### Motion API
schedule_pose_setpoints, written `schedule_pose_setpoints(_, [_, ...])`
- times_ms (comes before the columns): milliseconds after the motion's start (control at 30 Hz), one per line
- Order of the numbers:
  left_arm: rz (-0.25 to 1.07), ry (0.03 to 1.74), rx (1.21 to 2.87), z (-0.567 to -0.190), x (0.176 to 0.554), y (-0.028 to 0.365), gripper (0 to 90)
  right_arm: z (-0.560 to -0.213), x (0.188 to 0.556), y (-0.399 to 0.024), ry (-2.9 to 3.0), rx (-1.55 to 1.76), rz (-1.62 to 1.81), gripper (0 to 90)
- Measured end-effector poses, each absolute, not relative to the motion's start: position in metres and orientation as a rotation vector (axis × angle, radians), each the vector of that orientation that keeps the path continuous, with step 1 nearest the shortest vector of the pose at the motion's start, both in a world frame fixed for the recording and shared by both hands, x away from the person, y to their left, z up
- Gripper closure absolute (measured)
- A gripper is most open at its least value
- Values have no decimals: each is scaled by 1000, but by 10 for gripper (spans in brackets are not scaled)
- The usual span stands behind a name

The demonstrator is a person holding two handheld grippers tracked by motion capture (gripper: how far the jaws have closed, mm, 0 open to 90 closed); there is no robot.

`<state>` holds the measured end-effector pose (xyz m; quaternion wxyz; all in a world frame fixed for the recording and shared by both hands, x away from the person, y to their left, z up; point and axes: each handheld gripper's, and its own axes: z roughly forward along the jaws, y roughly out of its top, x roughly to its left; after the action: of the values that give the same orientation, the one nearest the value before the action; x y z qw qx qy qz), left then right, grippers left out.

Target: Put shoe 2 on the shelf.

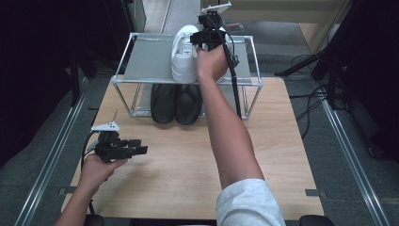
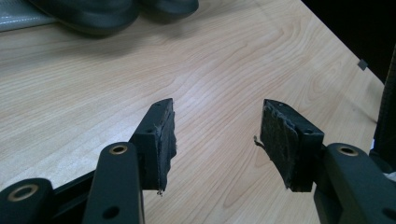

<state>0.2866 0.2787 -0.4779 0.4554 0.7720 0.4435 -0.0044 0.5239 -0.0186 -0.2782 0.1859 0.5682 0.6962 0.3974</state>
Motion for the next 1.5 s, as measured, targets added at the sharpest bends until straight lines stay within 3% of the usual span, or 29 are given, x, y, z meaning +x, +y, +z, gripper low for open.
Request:
schedule_pose_setpoints(300, [-12, 1088, 1906, -478, 289, 277, 457, -277, 524, -21, 1977, 1603, 1148, 491])
schedule_pose_setpoints(1500, [-10, 1084, 1926, -477, 290, 273, 453, -247, 500, -66, 2125, 1467, 1296, 483])
